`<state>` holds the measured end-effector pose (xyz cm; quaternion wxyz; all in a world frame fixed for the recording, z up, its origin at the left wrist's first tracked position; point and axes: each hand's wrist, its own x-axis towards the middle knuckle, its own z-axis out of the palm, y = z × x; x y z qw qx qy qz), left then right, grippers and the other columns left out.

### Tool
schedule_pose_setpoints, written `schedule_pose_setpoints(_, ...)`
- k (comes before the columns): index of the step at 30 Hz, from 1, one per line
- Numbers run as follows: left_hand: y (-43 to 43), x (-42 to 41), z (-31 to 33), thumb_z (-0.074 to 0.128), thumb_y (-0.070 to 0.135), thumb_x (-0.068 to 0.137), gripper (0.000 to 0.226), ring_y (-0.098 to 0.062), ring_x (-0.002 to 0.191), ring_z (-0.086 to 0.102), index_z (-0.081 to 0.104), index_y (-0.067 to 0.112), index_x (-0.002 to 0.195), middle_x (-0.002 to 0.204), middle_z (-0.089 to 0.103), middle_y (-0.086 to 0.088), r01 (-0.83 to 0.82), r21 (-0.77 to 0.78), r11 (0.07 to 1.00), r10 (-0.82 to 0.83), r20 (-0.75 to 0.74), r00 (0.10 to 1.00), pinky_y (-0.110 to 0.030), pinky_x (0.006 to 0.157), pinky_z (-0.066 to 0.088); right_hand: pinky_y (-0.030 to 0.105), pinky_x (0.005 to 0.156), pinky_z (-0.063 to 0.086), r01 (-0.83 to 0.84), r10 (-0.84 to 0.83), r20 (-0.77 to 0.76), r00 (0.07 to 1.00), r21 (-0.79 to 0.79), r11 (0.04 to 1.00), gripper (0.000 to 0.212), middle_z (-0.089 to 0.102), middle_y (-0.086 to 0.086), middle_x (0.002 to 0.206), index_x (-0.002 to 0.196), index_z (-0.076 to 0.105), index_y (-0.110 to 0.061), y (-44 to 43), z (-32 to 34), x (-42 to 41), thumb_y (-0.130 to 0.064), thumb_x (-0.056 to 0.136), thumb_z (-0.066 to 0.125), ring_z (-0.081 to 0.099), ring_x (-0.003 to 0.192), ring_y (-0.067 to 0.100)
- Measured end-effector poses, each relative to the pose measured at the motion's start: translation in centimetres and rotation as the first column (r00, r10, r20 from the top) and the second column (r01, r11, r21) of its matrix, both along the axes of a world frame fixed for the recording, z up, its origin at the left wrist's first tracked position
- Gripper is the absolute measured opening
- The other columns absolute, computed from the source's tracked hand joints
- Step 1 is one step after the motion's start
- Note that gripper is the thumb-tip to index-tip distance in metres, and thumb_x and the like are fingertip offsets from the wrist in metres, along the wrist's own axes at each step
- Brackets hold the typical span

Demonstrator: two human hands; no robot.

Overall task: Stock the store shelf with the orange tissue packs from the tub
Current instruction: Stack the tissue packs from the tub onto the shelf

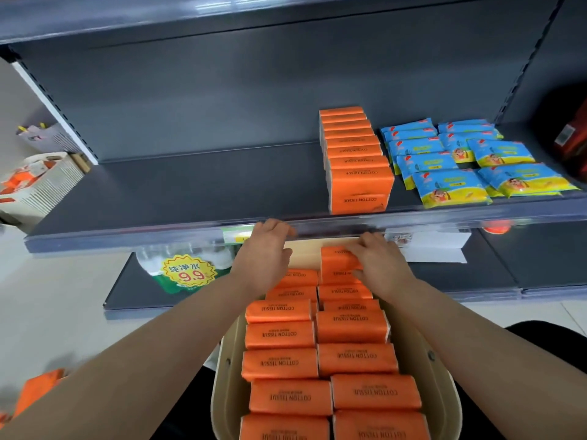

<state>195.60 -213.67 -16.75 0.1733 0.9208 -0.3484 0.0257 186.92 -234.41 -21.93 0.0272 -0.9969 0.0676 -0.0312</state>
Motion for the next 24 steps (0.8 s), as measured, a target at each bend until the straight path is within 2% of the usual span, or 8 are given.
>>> schedule_pose_setpoints(4, 1.6, -0.3, -0.9, 0.054, 0.019, 0.093, 0.031, -0.019, 0.126, 0.040, 0.053, 0.020, 0.124, 0.132, 0.051, 0.000, 0.002, 0.117, 0.993, 0.006, -0.065, 0.998, -0.031, 0.094, 0.042, 0.035, 0.095, 0.040, 0.018, -0.018, 0.018, 1.000, -0.016, 1.000, 0.033, 0.057, -0.003, 0.119, 0.117, 0.052, -0.026, 0.9, 0.1, -0.5, -0.031, 0.086, 0.061, 0.051, 0.112, 0.018)
schedule_pose_setpoints(6, 2.3, -0.4, -1.1, 0.055, 0.025, 0.093, 0.030, -0.017, 0.125, 0.042, 0.054, 0.021, 0.123, 0.131, 0.052, 0.001, 0.033, 0.177, 0.984, -0.011, -0.120, 0.993, -0.033, 0.098, 0.043, 0.034, 0.092, 0.041, 0.034, -0.034, 0.013, 0.999, 0.004, 0.999, 0.028, 0.060, -0.005, 0.116, 0.116, 0.049, -0.028, 1.3, 0.2, -0.9, -0.027, 0.089, 0.056, 0.055, 0.107, 0.017)
schedule_pose_setpoints(8, 2.8, -0.5, -1.1, 0.057, 0.032, 0.092, 0.034, -0.017, 0.122, 0.046, 0.055, 0.020, 0.124, 0.130, 0.054, 0.001, 0.082, 0.232, 0.969, -0.035, -0.200, 0.979, -0.034, 0.100, 0.042, 0.035, 0.092, 0.040, 0.037, -0.037, 0.018, 0.999, 0.020, 0.999, 0.030, 0.061, -0.005, 0.117, 0.119, 0.047, -0.029, 1.4, 0.3, -1.3, -0.027, 0.090, 0.055, 0.056, 0.107, 0.017)
schedule_pose_setpoints(11, 3.2, -0.6, -1.0, 0.063, 0.041, 0.088, 0.045, -0.017, 0.122, 0.048, 0.054, 0.021, 0.128, 0.133, 0.054, 0.001, 0.157, 0.304, 0.940, -0.051, -0.330, 0.943, -0.033, 0.101, 0.040, 0.039, 0.100, 0.038, 0.017, -0.020, 0.062, 0.998, 0.043, 0.999, 0.041, 0.058, -0.004, 0.126, 0.129, 0.047, -0.030, 1.4, 0.7, -1.9, -0.027, 0.090, 0.056, 0.052, 0.118, 0.020)
schedule_pose_setpoints(14, 3.2, -0.8, -1.1, 0.067, 0.042, 0.084, 0.053, -0.019, 0.125, 0.046, 0.053, 0.019, 0.131, 0.135, 0.052, 0.001, 0.238, 0.392, 0.889, -0.067, -0.402, 0.913, -0.032, 0.103, 0.037, 0.040, 0.103, 0.035, -0.003, 0.000, 0.096, 0.995, 0.033, 0.999, 0.044, 0.054, -0.003, 0.131, 0.134, 0.046, -0.029, 1.6, 1.6, -2.7, -0.026, 0.091, 0.056, 0.047, 0.124, 0.021)
schedule_pose_setpoints(18, 3.0, -1.3, -1.8, 0.061, 0.033, 0.090, 0.044, -0.021, 0.123, 0.047, 0.054, 0.017, 0.131, 0.133, 0.053, -0.002, 0.256, 0.452, 0.855, -0.082, -0.369, 0.926, -0.029, 0.100, 0.035, 0.038, 0.107, 0.031, -0.016, 0.011, 0.108, 0.994, 0.046, 0.999, 0.045, 0.051, -0.005, 0.133, 0.135, 0.044, -0.030, 2.1, 2.5, -4.1, -0.028, 0.092, 0.055, 0.044, 0.126, 0.018)
schedule_pose_setpoints(21, 2.7, -1.5, -2.5, 0.049, 0.026, 0.097, 0.031, -0.023, 0.119, 0.050, 0.055, 0.016, 0.126, 0.127, 0.057, -0.005, 0.209, 0.434, 0.876, -0.053, -0.345, 0.937, -0.030, 0.096, 0.037, 0.037, 0.108, 0.031, -0.010, 0.002, 0.103, 0.995, 0.075, 0.997, 0.044, 0.051, -0.005, 0.134, 0.134, 0.044, -0.029, 2.3, 2.7, -5.0, -0.027, 0.092, 0.055, 0.044, 0.126, 0.017)
schedule_pose_setpoints(24, 2.6, -1.7, -2.8, 0.046, 0.033, 0.098, 0.035, -0.024, 0.117, 0.051, 0.051, 0.017, 0.128, 0.127, 0.057, -0.006, 0.160, 0.407, 0.899, -0.001, -0.365, 0.931, -0.033, 0.096, 0.039, 0.038, 0.108, 0.030, 0.007, -0.014, 0.090, 0.996, 0.082, 0.997, 0.042, 0.053, -0.006, 0.133, 0.134, 0.044, -0.029, 2.3, 2.8, -5.6, -0.027, 0.093, 0.053, 0.046, 0.124, 0.016)
